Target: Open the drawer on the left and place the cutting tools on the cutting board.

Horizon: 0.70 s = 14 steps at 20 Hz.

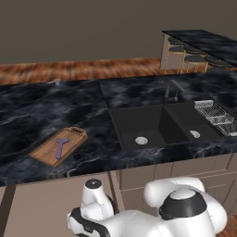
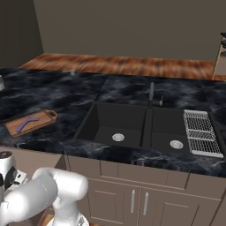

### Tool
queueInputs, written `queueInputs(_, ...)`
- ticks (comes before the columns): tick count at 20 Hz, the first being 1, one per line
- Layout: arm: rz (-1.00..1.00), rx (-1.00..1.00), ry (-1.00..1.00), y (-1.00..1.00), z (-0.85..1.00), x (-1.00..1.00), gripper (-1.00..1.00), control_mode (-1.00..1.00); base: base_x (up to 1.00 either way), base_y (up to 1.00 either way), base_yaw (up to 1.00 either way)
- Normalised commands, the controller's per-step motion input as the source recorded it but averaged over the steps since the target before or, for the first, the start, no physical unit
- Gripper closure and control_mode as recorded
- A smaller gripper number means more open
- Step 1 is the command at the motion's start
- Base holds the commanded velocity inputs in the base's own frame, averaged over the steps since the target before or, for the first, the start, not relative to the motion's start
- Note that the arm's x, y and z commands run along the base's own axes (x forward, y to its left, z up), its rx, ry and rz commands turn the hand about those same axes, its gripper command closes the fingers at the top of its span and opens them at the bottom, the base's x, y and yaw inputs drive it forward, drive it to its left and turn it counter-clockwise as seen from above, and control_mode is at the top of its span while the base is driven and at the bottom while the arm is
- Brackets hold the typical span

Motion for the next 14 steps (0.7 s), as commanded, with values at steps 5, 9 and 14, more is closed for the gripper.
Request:
queueInputs(5, 0.00, 0.00, 0.00, 0.01, -0.06, 0.13, -1.00, -1.00, 0.00, 0.00, 0.00)
queueInputs(9, 0.00, 0.00, 0.00, 0.05, -0.12, 0.03, -1.00, -1.00, 0.00, 0.00, 0.00)
queueInputs(14, 0.00, 0.00, 0.00, 0.17, -0.26, 0.00, -1.00, -1.00, 0.00, 0.00, 0.00)
